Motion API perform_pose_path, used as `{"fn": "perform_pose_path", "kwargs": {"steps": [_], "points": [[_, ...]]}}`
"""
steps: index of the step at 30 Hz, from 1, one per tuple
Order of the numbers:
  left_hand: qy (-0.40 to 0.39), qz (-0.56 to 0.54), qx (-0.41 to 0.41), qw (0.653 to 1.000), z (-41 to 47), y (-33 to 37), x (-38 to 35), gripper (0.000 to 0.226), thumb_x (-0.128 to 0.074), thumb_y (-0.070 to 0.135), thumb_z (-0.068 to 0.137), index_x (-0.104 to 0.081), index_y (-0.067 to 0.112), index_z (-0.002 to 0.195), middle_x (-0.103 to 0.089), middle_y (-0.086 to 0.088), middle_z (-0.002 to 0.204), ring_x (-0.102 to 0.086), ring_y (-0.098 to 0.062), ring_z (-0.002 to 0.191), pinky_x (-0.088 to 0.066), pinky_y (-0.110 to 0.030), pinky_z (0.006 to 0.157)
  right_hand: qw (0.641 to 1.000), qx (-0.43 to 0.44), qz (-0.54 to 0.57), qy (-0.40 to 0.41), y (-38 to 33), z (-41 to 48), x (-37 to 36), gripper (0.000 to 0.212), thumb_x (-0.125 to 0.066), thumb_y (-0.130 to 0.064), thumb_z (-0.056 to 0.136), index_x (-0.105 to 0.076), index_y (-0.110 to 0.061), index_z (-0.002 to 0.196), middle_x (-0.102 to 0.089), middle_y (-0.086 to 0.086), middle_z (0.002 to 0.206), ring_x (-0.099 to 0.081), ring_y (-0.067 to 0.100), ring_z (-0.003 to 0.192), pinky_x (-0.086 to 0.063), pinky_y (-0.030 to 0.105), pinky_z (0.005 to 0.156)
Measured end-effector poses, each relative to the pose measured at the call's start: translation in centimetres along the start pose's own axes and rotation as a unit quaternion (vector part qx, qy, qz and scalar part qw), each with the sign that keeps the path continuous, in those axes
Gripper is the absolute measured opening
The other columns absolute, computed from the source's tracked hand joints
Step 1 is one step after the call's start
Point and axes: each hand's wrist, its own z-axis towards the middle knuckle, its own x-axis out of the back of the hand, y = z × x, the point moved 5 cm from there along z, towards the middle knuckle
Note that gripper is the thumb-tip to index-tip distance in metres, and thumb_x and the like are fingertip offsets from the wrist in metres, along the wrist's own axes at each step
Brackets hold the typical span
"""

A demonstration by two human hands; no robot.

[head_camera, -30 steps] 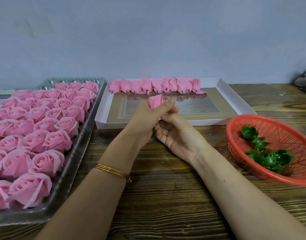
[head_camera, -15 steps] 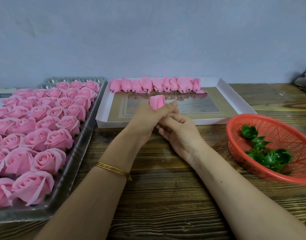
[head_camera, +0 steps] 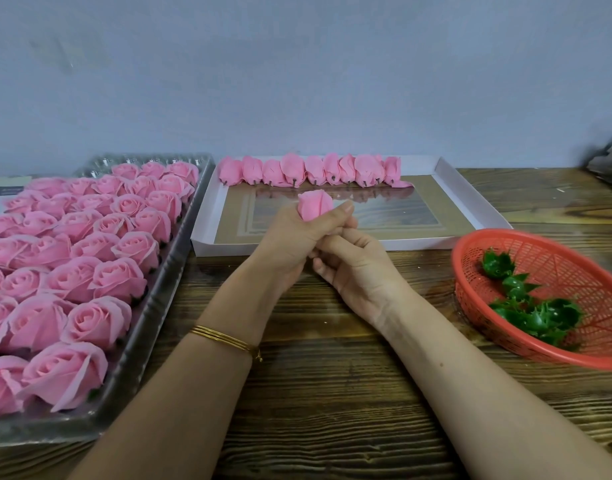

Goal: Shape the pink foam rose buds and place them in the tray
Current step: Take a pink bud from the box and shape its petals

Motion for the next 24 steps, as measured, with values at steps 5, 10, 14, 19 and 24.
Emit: {"fn": "perform_pose_path", "kwargs": {"steps": [5, 10, 14, 19, 24], "points": [[-0.025, 0.013, 0.007, 1.000, -0.6, 0.6, -0.4, 0.030, -0.072, 0.033, 0.084, -0.072, 0.020, 0.057, -0.067, -0.020, 0.094, -0.051, -0.031, 0.084, -0.034, -0.048, 0.078, 0.999, -0.021, 0.012, -0.035, -0.1, 0.1, -0.1, 0.013, -0.062, -0.003, 0.079, -0.068, -0.010, 0.070, -0.061, 0.003, 0.065, -0.058, 0.009, 0.059, -0.051, 0.016, 0.057], [-0.017, -0.001, 0.004, 1.000, -1.0, 0.8, -0.2, 0.029, -0.077, 0.040, 0.071, -0.071, 0.012, 0.068, -0.072, -0.016, 0.087, -0.064, -0.029, 0.084, -0.047, -0.056, 0.088, 0.997, -0.053, 0.026, -0.056, 0.0, 0.1, -0.1, 0.020, -0.058, -0.004, 0.081, -0.071, -0.017, 0.072, -0.064, 0.005, 0.068, -0.061, 0.013, 0.062, -0.052, 0.019, 0.059], [0.033, 0.035, -0.074, 0.996, -0.6, 1.1, 0.3, 0.026, -0.071, 0.024, 0.086, -0.061, 0.009, 0.067, -0.067, 0.004, 0.060, -0.063, -0.008, 0.057, -0.051, -0.022, 0.053, 0.995, -0.087, 0.033, -0.044, -0.1, 0.0, 0.4, 0.019, -0.064, -0.023, 0.061, -0.062, -0.014, 0.078, -0.066, 0.010, 0.075, -0.060, 0.021, 0.070, -0.051, 0.027, 0.062], [0.050, 0.135, -0.135, 0.980, -0.7, 1.6, 0.6, 0.029, -0.070, 0.025, 0.089, -0.059, 0.009, 0.067, -0.062, 0.003, 0.054, -0.058, -0.006, 0.051, -0.050, -0.019, 0.048, 0.995, -0.092, 0.012, -0.024, -0.2, 0.2, 0.7, 0.028, -0.056, -0.038, 0.069, -0.056, -0.012, 0.080, -0.063, 0.009, 0.073, -0.058, 0.022, 0.069, -0.047, 0.028, 0.061], [0.034, 0.218, -0.186, 0.957, -1.0, 1.7, 0.7, 0.038, -0.071, 0.018, 0.089, -0.049, -0.006, 0.068, -0.045, -0.008, 0.057, -0.042, -0.009, 0.051, -0.036, -0.022, 0.049, 0.995, -0.099, -0.024, -0.019, -0.7, 0.1, 0.9, 0.057, -0.057, -0.051, 0.071, -0.057, -0.006, 0.106, -0.061, 0.010, 0.079, -0.060, 0.021, 0.068, -0.045, 0.027, 0.059]]}}
